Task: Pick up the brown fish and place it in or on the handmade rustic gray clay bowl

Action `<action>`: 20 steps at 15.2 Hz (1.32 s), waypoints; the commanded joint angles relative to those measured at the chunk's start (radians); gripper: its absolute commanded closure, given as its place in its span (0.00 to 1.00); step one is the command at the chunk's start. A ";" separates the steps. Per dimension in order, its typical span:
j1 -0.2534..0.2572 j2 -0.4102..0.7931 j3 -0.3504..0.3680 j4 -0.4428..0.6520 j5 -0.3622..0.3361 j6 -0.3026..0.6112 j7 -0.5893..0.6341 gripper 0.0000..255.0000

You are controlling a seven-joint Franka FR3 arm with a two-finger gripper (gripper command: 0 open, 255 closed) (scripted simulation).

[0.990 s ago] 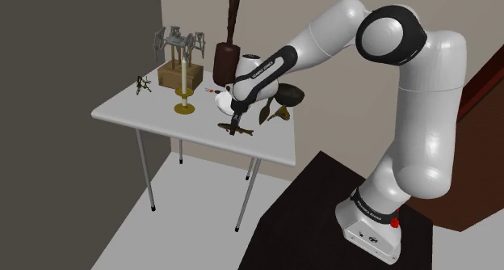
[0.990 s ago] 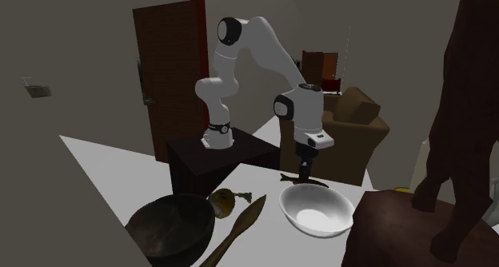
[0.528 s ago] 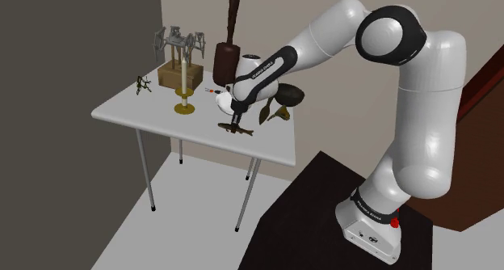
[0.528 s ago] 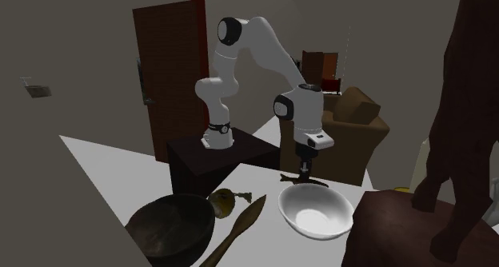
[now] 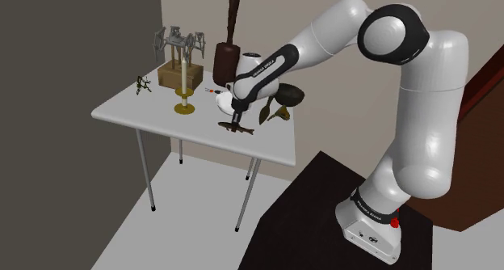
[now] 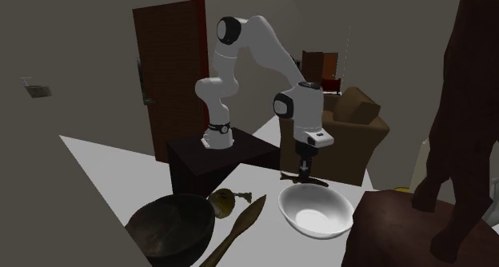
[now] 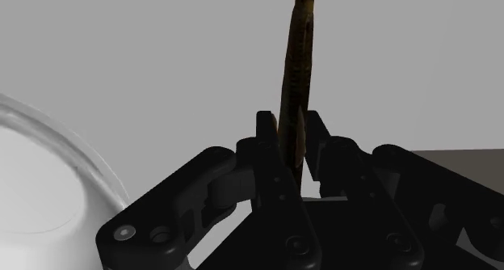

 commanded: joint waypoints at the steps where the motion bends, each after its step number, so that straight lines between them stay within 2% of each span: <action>1: 0.003 -0.019 -0.002 -0.001 -0.004 -0.017 0.005 1.00; 20: 0.016 -0.198 -0.022 0.030 -0.044 -0.226 0.039 1.00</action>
